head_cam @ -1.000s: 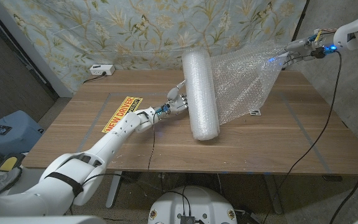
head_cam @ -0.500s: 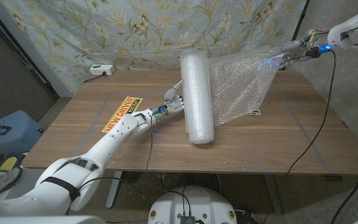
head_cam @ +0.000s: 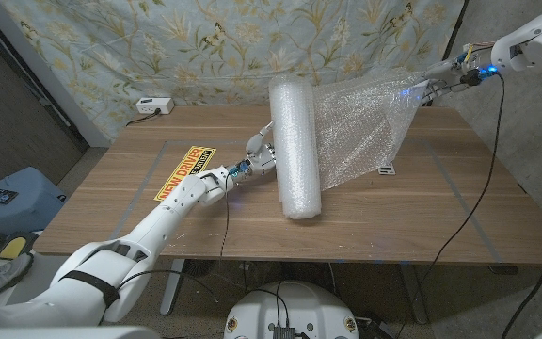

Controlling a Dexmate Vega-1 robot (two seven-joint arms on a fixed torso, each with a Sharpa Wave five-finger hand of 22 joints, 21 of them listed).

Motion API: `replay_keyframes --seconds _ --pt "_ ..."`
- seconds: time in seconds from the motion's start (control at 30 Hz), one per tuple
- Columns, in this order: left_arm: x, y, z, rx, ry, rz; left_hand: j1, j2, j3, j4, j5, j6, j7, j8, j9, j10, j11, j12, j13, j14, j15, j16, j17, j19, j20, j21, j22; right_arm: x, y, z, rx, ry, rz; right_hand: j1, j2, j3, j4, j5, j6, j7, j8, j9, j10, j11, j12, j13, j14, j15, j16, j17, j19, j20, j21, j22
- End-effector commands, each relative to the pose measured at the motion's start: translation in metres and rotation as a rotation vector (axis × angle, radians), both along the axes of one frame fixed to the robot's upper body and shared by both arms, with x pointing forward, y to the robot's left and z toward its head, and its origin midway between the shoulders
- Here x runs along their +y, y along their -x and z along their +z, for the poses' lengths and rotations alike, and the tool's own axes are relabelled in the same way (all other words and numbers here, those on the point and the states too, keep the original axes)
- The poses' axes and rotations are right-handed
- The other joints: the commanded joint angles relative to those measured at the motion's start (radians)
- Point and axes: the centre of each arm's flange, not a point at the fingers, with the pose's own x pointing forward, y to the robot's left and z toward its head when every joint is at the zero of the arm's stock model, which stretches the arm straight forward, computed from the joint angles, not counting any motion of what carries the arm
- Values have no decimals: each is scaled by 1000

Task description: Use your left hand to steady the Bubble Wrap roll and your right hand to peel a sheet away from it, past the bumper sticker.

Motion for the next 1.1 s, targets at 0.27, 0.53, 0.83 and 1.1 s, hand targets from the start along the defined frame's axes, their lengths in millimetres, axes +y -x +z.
replay_keyframes --seconds 0.27,0.53,0.83,1.1 --pt "10 8 -12 42 44 46 25 19 31 -36 7 86 14 19 2 134 -32 58 -9 146 -39 37 3 119 -4 41 4 14 -7 -9 34 -12 6 7 4 -1 6 6 24 18 -8 7 -1 -7 0 2 6 1 -9 5 -6 0 13 -1" --pt "17 15 -17 79 79 58 39 28 63 -36 7 178 18 30 4 265 -76 102 -6 303 -121 71 8 219 -35 81 3 24 -8 -31 61 -48 24 0 5 -2 11 6 21 9 -15 5 -8 2 -4 1 1 3 -16 9 -14 0 16 -2" --pt "24 22 -21 94 103 66 45 32 83 -37 9 227 17 36 4 337 -101 123 -1 393 -174 92 10 268 -60 103 3 36 -11 -56 96 -92 54 -18 6 -5 19 5 6 1 -30 2 -21 6 -14 -5 -15 4 -31 14 -29 1 19 -3" --pt "29 27 -28 122 130 76 45 31 89 -37 9 242 14 37 5 360 -114 130 1 408 -183 92 10 273 -62 107 3 44 -13 -65 119 -97 69 -36 4 -10 24 5 -15 3 -47 -2 -34 12 -25 -12 -31 6 -45 19 -39 2 23 -5"
